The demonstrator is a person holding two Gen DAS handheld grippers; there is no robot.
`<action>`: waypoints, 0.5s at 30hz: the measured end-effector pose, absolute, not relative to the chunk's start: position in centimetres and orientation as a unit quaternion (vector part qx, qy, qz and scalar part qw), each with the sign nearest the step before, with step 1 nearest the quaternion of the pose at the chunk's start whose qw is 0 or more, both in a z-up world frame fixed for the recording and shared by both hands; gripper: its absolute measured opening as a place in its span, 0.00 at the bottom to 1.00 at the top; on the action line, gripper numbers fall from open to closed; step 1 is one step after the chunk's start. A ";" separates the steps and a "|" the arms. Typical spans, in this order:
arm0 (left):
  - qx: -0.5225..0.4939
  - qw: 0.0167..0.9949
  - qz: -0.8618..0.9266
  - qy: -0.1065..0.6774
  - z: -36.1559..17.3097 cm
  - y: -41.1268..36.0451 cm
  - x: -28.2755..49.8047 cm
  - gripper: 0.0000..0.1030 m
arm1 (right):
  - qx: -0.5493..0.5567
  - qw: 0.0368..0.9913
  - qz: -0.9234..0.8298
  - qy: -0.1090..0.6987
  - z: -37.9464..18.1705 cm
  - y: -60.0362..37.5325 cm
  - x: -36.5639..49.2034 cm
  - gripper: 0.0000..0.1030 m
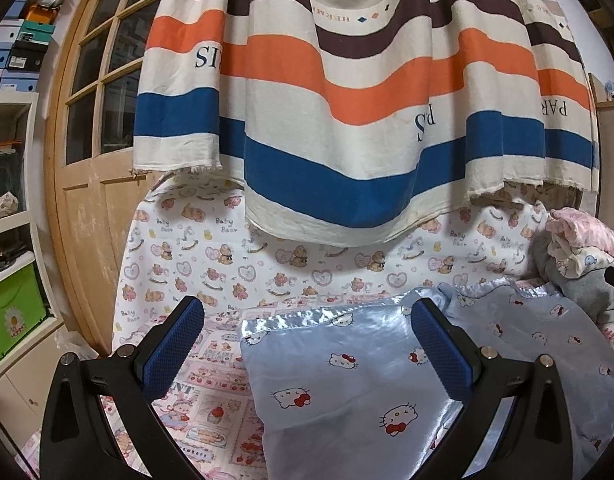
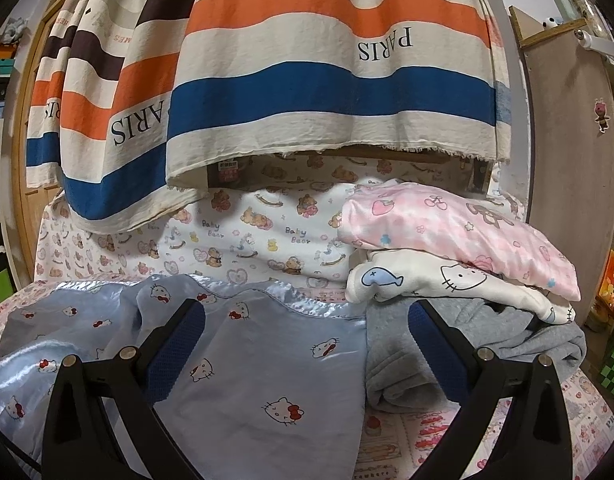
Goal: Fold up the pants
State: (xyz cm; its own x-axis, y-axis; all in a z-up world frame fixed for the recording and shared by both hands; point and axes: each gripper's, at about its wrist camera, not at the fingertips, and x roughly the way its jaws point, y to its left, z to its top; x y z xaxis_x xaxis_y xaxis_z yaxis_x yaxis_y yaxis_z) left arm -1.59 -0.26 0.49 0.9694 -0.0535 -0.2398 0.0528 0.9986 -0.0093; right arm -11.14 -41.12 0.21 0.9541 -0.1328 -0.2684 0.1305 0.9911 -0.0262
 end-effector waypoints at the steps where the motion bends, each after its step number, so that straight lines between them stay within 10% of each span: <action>1: -0.001 0.993 -0.023 0.116 0.6 -0.2 -1.7 1.00 | -0.004 0.988 -0.068 0.136 0.2 -41.2 -11.2 0.99; 15: -0.008 0.997 -0.006 0.078 4.8 0.6 -3.7 1.00 | -0.019 0.992 -0.056 0.113 3.7 -39.1 -12.7 0.99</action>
State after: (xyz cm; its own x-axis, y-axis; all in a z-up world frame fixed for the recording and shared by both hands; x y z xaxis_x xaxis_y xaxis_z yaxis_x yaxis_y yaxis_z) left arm -3.74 0.55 4.79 0.9877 -0.0140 -0.1560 0.0115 0.9998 -0.0166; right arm -12.72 -39.12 3.72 0.9679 -0.1156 -0.2230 0.1071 0.9930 -0.0502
